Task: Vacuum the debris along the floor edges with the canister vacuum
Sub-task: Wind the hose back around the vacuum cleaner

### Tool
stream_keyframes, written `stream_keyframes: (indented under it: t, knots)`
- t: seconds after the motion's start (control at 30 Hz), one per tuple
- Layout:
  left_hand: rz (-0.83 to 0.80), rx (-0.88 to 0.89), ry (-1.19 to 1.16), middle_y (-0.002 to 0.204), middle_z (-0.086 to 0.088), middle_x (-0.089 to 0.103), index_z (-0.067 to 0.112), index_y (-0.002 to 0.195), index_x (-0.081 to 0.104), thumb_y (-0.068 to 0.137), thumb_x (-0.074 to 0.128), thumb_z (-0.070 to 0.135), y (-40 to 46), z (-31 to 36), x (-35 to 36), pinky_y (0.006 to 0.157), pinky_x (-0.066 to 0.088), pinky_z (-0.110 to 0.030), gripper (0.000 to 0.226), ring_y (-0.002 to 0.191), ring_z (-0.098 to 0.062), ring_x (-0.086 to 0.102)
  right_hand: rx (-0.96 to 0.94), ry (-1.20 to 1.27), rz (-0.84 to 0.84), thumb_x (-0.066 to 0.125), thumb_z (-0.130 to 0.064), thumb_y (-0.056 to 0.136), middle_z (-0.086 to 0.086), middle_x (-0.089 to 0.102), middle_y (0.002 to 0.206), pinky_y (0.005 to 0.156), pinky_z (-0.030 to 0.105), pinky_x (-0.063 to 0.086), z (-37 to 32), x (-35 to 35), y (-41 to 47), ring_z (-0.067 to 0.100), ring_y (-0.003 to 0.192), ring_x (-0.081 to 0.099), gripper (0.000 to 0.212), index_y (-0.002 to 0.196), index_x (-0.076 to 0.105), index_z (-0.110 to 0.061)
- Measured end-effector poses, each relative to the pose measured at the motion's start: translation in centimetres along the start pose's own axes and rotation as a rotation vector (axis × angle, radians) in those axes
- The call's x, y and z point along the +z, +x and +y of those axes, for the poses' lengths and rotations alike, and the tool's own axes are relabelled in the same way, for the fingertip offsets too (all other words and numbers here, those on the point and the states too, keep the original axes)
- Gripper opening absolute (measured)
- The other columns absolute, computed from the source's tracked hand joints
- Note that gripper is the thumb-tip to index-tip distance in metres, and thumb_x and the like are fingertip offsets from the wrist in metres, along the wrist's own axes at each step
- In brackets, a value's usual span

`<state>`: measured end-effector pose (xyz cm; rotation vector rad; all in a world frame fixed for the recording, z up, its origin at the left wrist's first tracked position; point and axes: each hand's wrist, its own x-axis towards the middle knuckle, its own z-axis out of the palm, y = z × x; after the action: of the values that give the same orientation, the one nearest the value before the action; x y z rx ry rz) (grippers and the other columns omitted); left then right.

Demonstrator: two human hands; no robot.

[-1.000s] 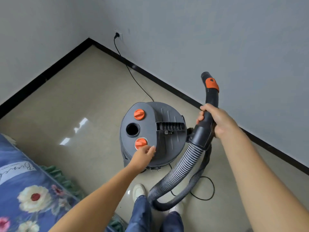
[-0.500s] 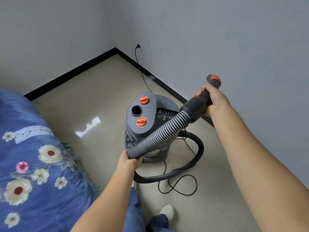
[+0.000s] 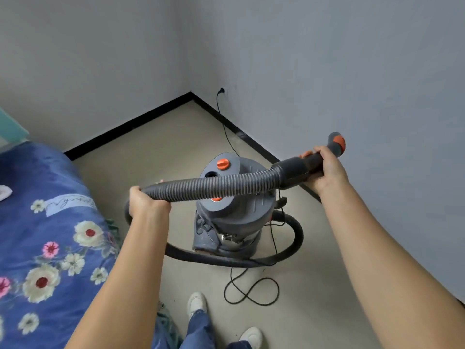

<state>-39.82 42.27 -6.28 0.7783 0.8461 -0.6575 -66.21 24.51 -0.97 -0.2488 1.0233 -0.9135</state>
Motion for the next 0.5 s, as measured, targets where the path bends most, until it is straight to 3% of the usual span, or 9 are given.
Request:
stream_keyframes:
  t: [0.1,0.2,0.3,0.43,0.5]
  knots:
    - [-0.078,0.143,0.055,0.11,-0.012,0.058,0.007,0.117,0.049,0.088,0.062,0.017,0.4,1.2,3.5,0.054,0.06,-0.04,0.034,0.084,-0.029,0.064,0.052,0.086,0.017,0.057,-0.011,0.092,0.006,0.058,0.064,0.066,0.035,0.055,0.3,-0.1,0.7,0.015,0.06,0.059,0.008,0.086,0.052,-0.009]
    - [-0.209,0.156,0.128,0.104,-0.013,0.056,0.007,0.119,0.048,0.085,0.066,0.013,1.5,1.6,7.5,0.06,0.06,-0.045,0.039,0.084,-0.029,0.063,0.068,0.089,0.054,0.058,-0.013,0.094,0.012,0.06,0.087,0.067,0.036,0.058,0.5,0.1,2.2,0.019,0.071,0.063,0.01,0.094,0.05,-0.008]
    - [-0.361,0.127,0.141,0.09,-0.015,0.057,0.006,0.113,0.048,0.086,0.066,0.012,3.1,0.9,12.5,0.054,0.059,-0.039,0.034,0.068,-0.025,0.061,0.099,0.042,0.088,0.059,-0.016,0.094,0.018,0.061,0.095,0.064,0.04,0.059,0.6,0.6,4.1,0.026,0.076,0.066,0.016,0.096,0.046,-0.007]
    - [-0.438,0.034,0.211,0.08,-0.014,0.057,0.007,0.108,0.047,0.087,0.063,0.012,6.1,-1.8,19.1,0.058,0.056,-0.032,0.027,0.061,-0.024,0.06,0.092,-0.03,0.232,0.061,-0.014,0.093,0.021,0.061,0.101,0.077,0.043,0.055,1.0,0.6,8.1,0.033,0.086,0.065,0.02,0.102,0.045,-0.008]
    - [-0.472,-0.015,0.327,0.077,-0.011,0.058,0.005,0.108,0.048,0.087,0.063,0.013,7.7,-3.6,21.9,0.059,0.056,-0.031,0.027,0.06,-0.022,0.06,0.063,-0.025,0.328,0.061,-0.009,0.091,0.019,0.06,0.107,0.07,0.041,0.055,1.0,0.8,10.4,0.03,0.086,0.064,0.029,0.115,0.044,-0.007]
